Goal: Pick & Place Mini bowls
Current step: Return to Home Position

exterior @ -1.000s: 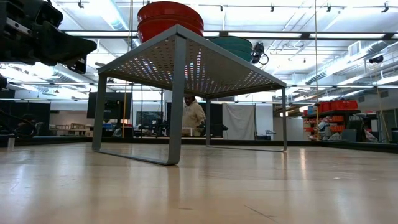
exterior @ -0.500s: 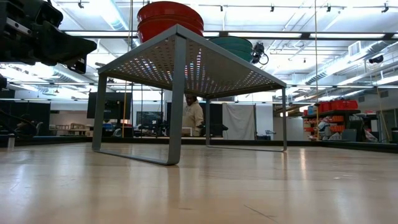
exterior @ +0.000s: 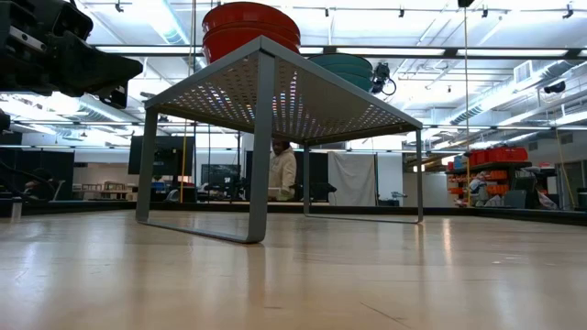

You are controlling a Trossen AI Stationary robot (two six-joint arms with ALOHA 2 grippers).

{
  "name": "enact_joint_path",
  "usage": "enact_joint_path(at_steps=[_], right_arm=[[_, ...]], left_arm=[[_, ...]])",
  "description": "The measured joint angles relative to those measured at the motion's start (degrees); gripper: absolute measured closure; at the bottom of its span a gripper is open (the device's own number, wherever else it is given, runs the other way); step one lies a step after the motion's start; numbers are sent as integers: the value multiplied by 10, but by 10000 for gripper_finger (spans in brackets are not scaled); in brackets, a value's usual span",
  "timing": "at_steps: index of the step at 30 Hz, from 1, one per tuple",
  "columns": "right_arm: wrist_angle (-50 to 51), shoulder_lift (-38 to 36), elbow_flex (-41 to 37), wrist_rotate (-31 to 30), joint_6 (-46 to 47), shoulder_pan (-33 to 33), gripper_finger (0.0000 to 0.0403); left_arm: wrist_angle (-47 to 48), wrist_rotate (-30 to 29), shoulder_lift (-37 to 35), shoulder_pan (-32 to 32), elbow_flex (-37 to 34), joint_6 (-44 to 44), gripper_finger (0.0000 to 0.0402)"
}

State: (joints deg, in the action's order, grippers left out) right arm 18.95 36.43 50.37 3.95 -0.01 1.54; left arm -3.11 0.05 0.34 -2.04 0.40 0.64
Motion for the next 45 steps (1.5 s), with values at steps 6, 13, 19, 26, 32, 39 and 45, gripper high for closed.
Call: enact_joint_path(at_steps=[6,13,19,26,32,39,45], right_arm=[[-84,-22,-84,12,20,0,403],[-143,-44,-166,51,30,18,403],[-167,-83,-221,46,36,22,403],[-179,-136,-264,45,51,21,403],[-184,-182,-298,45,56,20,403],[-217,-215,-338,45,66,7,403],[-232,-233,-364,9,52,-13,403]], left_arm=[[0,0,0,0,0,0,376],[0,0,0,0,0,0,376],[0,0,0,0,0,0,376],[0,0,0,0,0,0,376],[0,0,0,0,0,0,376],[0,0,0,0,0,0,376],[0,0,0,0,0,0,376]])
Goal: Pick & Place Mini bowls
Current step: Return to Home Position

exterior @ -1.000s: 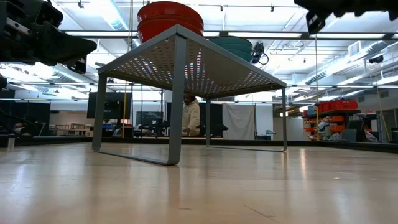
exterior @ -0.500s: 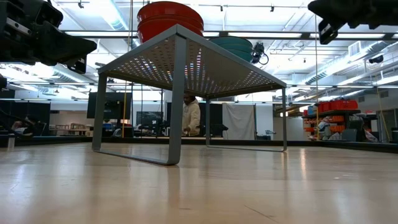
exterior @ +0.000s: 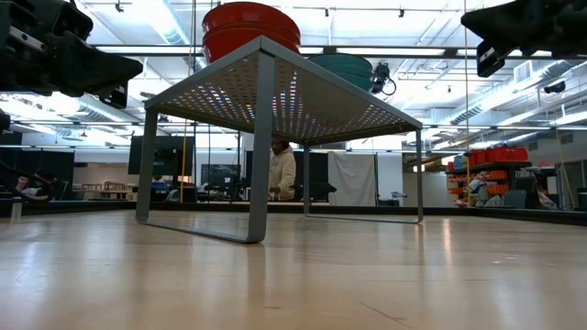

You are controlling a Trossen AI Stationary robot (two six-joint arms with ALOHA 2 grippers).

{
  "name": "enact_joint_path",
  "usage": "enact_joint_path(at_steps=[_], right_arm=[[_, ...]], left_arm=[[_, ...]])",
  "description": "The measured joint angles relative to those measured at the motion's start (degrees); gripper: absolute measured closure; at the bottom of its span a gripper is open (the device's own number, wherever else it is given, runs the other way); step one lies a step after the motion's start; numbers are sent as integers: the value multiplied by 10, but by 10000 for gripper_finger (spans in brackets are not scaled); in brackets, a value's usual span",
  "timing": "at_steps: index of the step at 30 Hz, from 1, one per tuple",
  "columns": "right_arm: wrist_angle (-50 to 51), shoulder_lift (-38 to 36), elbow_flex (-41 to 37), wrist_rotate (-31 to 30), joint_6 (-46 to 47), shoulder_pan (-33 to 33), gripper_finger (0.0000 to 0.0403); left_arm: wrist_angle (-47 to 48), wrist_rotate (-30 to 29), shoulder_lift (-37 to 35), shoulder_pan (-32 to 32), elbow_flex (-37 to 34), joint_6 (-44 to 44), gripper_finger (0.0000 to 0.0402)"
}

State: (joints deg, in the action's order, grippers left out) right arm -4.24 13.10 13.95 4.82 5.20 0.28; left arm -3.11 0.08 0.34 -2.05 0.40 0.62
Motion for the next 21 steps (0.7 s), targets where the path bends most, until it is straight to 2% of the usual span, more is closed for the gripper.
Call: enact_joint_path(at_steps=[21], right_arm=[[0,-80,-59,-11,-28,-4,403]], left_arm=[[0,0,0,0,0,0,376]])
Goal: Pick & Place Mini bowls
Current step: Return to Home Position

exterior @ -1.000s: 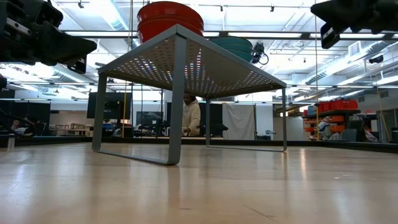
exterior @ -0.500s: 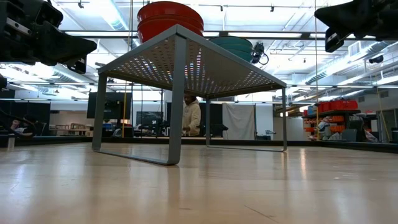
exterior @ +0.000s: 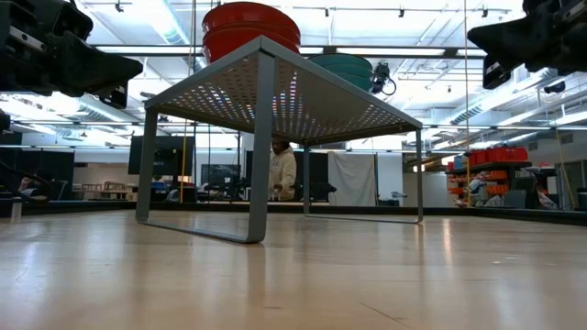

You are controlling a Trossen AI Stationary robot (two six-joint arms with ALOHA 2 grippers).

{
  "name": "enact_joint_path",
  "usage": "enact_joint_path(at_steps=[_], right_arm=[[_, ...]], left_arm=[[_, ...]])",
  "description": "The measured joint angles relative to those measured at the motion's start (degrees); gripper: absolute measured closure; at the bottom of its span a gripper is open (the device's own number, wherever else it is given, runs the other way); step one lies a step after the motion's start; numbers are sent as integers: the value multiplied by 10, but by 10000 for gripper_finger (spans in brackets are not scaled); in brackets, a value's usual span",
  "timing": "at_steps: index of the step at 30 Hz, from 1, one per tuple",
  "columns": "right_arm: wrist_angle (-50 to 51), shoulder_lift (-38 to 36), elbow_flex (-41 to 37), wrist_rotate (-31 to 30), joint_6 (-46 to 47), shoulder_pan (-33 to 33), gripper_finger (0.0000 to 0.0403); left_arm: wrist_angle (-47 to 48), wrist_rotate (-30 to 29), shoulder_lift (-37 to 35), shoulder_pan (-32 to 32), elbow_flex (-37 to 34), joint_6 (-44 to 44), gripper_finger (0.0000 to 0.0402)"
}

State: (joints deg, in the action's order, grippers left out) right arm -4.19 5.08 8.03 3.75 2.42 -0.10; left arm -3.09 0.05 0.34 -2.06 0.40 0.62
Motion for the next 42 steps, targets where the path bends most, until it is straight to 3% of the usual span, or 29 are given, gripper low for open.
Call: enact_joint_path(at_steps=[15,42], right_arm=[[22,-36,-26,2,-20,0,403],[23,-38,-71,2,-44,0,403]], left_arm=[[0,0,0,0,0,0,376],[0,0,0,0,0,0,376]])
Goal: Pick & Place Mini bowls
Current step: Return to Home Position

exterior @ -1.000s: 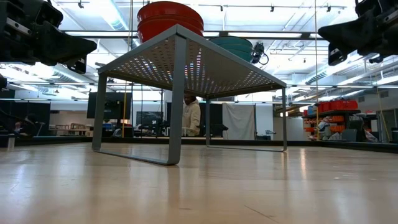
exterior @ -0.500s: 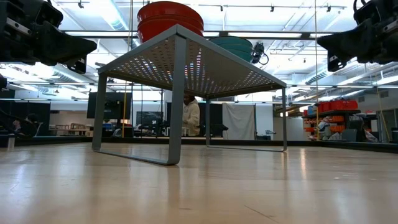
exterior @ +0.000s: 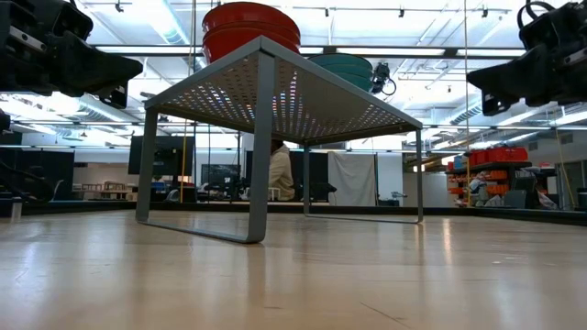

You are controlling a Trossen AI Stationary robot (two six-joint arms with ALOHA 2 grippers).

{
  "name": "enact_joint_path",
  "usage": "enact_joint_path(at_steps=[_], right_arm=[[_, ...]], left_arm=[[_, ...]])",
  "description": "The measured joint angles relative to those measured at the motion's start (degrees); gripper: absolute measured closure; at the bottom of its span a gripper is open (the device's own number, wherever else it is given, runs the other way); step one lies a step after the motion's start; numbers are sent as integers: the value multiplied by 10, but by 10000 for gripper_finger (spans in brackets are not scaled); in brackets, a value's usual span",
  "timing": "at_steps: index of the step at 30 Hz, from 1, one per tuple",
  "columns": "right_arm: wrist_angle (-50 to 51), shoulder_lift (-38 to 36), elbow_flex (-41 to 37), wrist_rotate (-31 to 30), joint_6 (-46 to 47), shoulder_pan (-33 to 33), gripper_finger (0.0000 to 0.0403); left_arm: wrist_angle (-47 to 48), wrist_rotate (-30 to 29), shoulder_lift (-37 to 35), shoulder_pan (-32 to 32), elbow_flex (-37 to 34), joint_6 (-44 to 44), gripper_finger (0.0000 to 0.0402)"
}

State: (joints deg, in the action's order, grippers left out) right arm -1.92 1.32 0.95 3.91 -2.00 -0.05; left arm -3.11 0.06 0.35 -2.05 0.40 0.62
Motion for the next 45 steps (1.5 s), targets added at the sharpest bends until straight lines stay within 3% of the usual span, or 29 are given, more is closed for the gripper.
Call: enact_joint_path(at_steps=[14,25,45], right_arm=[[10,0,0,-19,-11,0,402],[10,0,0,-19,-4,0,370],[10,0,0,-19,0,0,368]], left_arm=[[0,0,0,0,0,0,376],[0,0,0,0,0,0,376],[0,0,0,0,0,0,376]])
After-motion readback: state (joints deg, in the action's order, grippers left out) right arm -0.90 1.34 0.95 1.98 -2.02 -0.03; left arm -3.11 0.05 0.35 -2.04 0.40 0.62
